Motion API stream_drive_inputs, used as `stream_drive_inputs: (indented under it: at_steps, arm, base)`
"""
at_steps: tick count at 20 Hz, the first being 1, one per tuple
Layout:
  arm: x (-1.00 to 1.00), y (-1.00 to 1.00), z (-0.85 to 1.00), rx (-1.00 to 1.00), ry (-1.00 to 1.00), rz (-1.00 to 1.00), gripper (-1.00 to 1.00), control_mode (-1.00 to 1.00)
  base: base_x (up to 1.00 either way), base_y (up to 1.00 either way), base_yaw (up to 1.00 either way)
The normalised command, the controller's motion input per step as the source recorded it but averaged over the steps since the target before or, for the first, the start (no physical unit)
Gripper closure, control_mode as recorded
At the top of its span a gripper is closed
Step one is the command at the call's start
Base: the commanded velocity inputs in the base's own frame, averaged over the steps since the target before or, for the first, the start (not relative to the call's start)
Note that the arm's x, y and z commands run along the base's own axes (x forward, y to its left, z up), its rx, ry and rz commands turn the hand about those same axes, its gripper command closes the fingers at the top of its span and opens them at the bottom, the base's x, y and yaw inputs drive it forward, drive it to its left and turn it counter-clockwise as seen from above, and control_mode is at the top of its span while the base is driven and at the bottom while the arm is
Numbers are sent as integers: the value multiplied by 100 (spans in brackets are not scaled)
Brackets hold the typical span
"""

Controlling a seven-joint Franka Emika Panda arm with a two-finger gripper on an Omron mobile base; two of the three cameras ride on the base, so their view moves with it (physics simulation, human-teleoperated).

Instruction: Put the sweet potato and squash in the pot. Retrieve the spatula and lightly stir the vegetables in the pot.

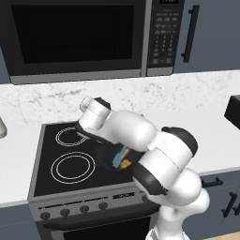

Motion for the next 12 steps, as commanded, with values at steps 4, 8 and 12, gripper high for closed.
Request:
stream_drive_inputs:
  at_steps: [4,8,12]
  arm:
    - [40,-48,-11,-18,-20,-1,100,-100]
    - [16,-58,0,-26,-31,0,100,-100]
    - [2,-58,0,-22,-38,3,100,-100]
  base:
    - [0,0,0]
    - [0,0,0]
    - [0,0,0]
